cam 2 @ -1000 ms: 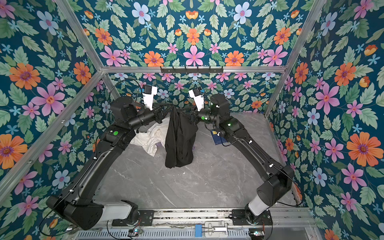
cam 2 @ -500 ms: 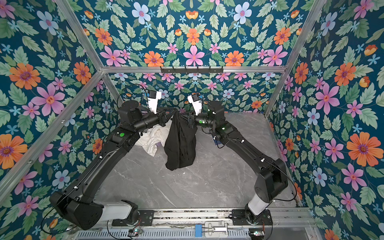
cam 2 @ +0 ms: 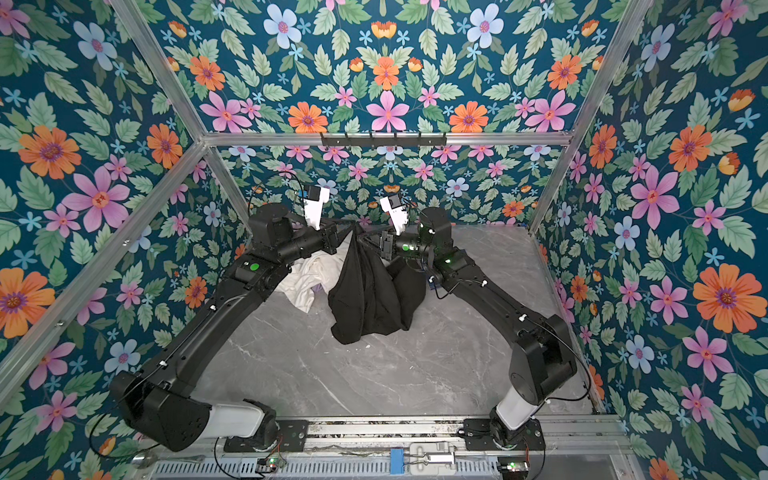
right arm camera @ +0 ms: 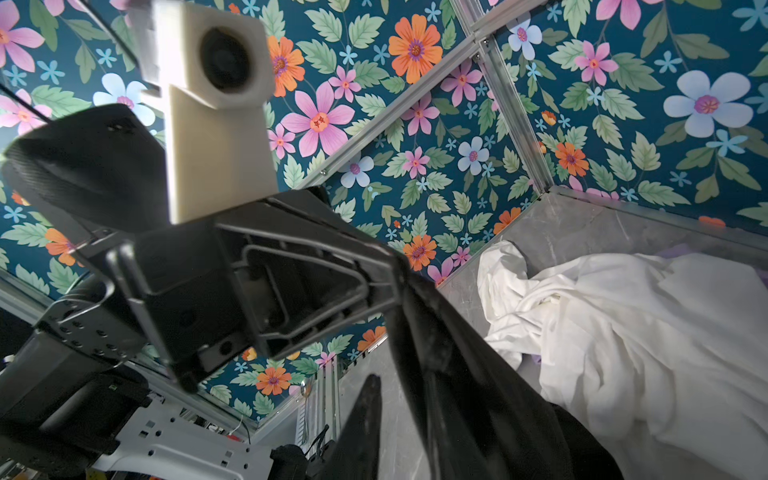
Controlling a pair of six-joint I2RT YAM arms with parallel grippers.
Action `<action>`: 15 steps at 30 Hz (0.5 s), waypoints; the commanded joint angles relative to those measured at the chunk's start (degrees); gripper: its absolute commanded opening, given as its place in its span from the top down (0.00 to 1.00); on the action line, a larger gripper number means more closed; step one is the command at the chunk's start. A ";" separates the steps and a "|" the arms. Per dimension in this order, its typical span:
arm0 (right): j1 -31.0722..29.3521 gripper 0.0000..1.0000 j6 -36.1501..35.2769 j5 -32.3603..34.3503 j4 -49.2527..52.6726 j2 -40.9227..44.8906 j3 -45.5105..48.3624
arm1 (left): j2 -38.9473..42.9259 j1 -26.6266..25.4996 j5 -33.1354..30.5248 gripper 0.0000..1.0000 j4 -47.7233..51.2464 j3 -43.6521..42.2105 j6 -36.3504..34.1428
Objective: Pick out a specific cloth from the pile
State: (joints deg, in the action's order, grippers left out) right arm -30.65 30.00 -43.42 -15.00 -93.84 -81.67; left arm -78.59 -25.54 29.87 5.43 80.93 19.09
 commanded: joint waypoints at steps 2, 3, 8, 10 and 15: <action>0.04 0.74 -2.18 1.49 4.71 0.91 -0.68 | -0.08 -0.04 0.10 1.00 -2.30 -0.45 -0.37; 0.15 0.72 -2.98 2.31 6.89 1.81 -0.44 | -0.16 -0.04 -0.01 1.00 -2.20 -0.93 -0.50; 0.82 0.53 -8.04 14.60 20.37 10.44 7.30 | -0.05 -0.04 0.06 1.00 -2.38 -4.85 -1.20; 3.77 0.51 -4.23 18.10 23.10 13.37 11.78 | -0.13 -0.04 0.38 1.00 -2.51 -6.13 -1.23; 12.43 0.53 4.92 23.25 23.83 14.84 21.67 | -0.84 -0.19 1.33 1.00 -2.80 -8.38 -1.21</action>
State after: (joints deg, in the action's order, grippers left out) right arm -19.53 30.76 -25.65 5.48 -78.96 -62.46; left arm -79.15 -25.58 29.98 4.71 73.03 18.92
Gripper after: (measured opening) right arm 0.462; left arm 0.049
